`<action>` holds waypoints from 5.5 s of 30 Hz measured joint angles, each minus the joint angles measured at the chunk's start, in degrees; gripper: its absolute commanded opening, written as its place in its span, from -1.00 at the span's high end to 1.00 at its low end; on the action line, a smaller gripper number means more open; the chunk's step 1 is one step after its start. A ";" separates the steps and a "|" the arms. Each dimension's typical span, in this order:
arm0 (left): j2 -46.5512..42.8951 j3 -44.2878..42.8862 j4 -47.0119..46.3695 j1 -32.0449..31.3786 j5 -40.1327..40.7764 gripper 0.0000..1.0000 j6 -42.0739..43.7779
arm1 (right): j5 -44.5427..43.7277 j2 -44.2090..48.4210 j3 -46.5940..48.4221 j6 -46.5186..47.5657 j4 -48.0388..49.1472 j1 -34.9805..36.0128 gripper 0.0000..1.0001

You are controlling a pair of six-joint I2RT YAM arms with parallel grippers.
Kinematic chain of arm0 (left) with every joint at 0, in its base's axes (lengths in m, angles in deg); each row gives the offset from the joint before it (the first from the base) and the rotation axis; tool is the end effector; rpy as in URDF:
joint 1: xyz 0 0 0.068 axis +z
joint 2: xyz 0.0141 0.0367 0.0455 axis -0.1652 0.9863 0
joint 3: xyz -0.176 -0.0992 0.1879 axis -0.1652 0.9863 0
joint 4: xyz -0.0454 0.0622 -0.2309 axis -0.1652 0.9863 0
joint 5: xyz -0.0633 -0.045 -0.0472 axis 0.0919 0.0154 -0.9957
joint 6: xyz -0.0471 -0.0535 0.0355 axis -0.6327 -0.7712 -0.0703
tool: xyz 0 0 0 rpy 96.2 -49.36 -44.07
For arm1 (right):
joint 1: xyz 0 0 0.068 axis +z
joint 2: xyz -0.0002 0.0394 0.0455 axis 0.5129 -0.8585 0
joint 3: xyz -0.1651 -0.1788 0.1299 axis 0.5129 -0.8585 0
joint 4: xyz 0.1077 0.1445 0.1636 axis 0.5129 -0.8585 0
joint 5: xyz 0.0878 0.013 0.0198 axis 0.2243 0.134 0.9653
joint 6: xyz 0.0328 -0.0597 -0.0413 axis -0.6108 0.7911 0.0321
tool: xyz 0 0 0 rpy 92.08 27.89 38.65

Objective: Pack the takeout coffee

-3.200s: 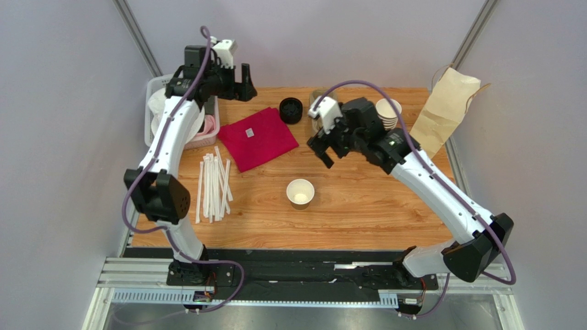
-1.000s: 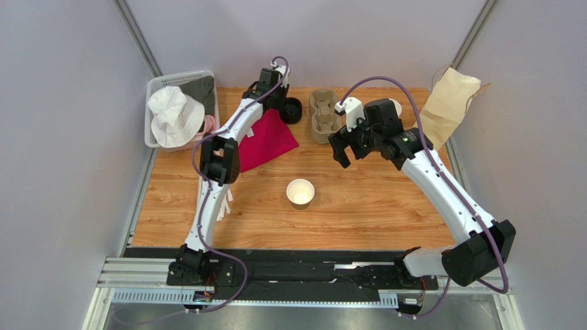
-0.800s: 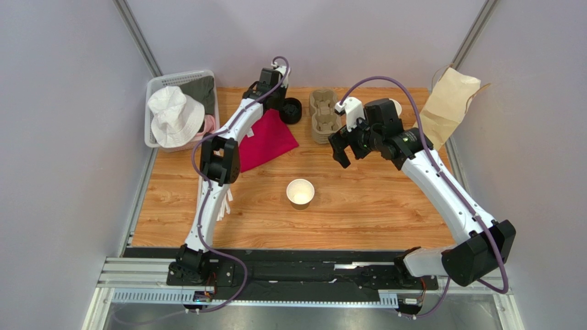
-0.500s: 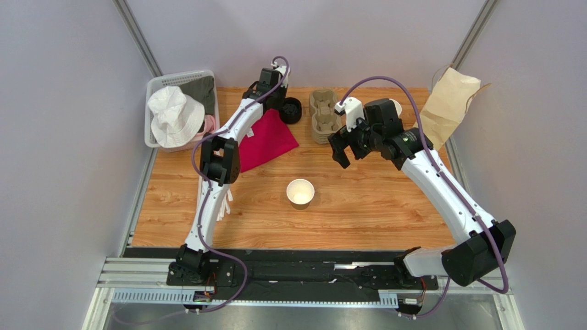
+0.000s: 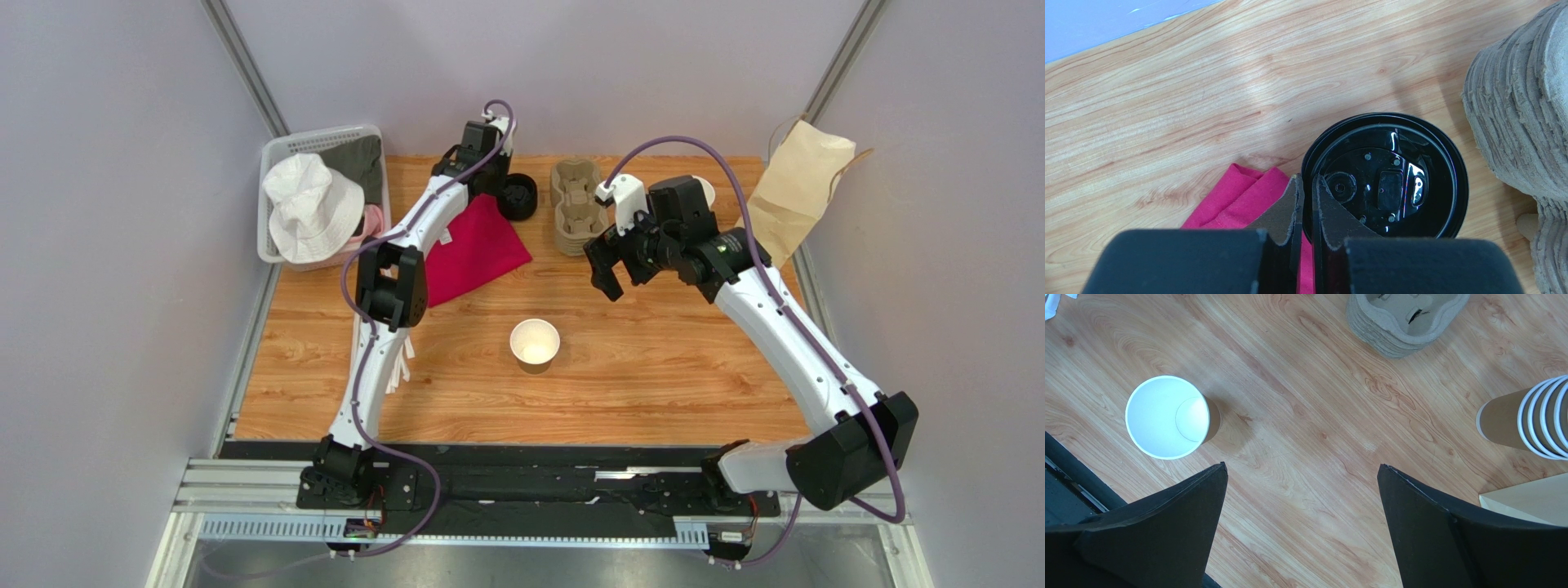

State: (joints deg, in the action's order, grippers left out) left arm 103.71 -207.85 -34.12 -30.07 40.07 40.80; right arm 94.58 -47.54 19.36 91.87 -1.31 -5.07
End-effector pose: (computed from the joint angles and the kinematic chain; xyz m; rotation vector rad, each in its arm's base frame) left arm 0.5563 -0.2098 0.1919 0.3439 2.1903 -0.2483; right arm 0.2487 0.1355 0.3398 -0.9085 2.1717 0.3332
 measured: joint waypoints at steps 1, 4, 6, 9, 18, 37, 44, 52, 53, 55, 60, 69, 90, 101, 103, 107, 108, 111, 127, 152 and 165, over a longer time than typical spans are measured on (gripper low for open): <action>0.00 0.00 0.00 0.00 0.02 1.00 -0.09 | 0.02 0.00 0.00 0.00 0.00 0.00 -1.00; -0.11 0.00 0.02 0.00 0.00 1.00 -0.52 | 0.04 0.00 0.00 0.00 0.00 0.00 -1.00; -0.42 0.00 0.02 0.02 0.00 1.00 -0.83 | 0.07 0.00 0.00 0.00 0.00 0.00 -1.00; -1.09 0.00 0.00 0.02 0.00 1.00 -1.27 | 0.07 0.00 0.00 0.00 0.00 0.00 -1.00; -2.47 0.00 0.00 0.02 0.02 1.00 -1.62 | 0.46 0.00 0.00 -0.02 0.00 0.00 -1.00; -2.43 0.00 0.07 0.02 0.39 1.00 -1.62 | 0.48 0.00 0.00 -0.15 0.00 -0.11 -1.00; -1.88 0.00 0.02 0.02 0.85 0.84 -1.53 | 0.48 0.00 0.00 -0.17 0.00 -0.09 -1.00; -0.59 0.00 0.04 0.02 1.99 0.45 -1.33 | 0.48 0.00 0.00 -0.17 0.00 -0.09 -1.00; -0.48 0.00 0.04 0.02 2.08 0.43 -1.42 | 0.48 0.00 0.00 -0.17 0.00 -0.09 -1.00; -0.39 0.00 0.04 0.02 2.12 0.36 -1.44 | 0.50 0.00 0.00 -0.17 0.00 -0.09 -1.00; -0.39 -0.04 0.02 0.02 2.49 0.31 -1.44 | 0.50 0.00 0.00 -0.20 0.00 -0.09 -1.00; -0.39 -0.11 0.00 0.02 2.73 0.37 -1.42 | 0.81 0.00 0.00 -0.24 0.00 -0.09 -1.00; -0.39 -0.11 0.00 0.02 2.54 1.00 -1.49 | 1.62 -0.09 0.00 -0.42 0.00 -0.09 -1.00; -0.39 -0.11 -0.02 1.55 -0.61 1.00 -6.25 | 1.97 -0.09 -0.02 -0.42 0.00 -0.09 -1.00; -0.39 -0.11 0.00 1.90 -1.20 1.00 -6.97 | 1.97 -0.11 -0.02 -0.42 0.00 -0.09 -1.00; -0.39 -0.11 -0.04 2.84 -3.26 1.00 -8.76 | 1.99 -0.17 -0.02 -0.42 0.00 -0.11 -1.00; -0.39 -0.11 -0.07 3.04 -3.69 1.00 -9.16 | 1.99 -0.22 -0.02 -0.42 0.00 -0.11 -1.00; -0.42 -0.11 -0.33 3.78 -5.79 1.00 -10.49 | 2.01 -0.31 -0.02 -0.42 0.00 -0.11 -1.00; -3.56 2.60 -2.84 5.75 -15.78 1.00 -16.37 | 2.08 -1.53 0.09 -0.87 -0.07 -0.11 -1.00; -50.71 37.09 14.71 5.95 -42.75 1.00 -15.87 | 5.38 2.91 18.10 18.40 -12.48 2.16 -1.00; -58.73 59.10 21.24 -1.44 -55.95 1.00 -16.63 | -14.64 9.20 10.60 41.11 -12.81 38.36 -1.00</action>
State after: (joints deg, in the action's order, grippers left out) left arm 44.99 -148.75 -12.87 -31.51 -15.88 24.17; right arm 79.93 -38.34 29.96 132.98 -14.12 33.29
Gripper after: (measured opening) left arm 0.014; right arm 0.998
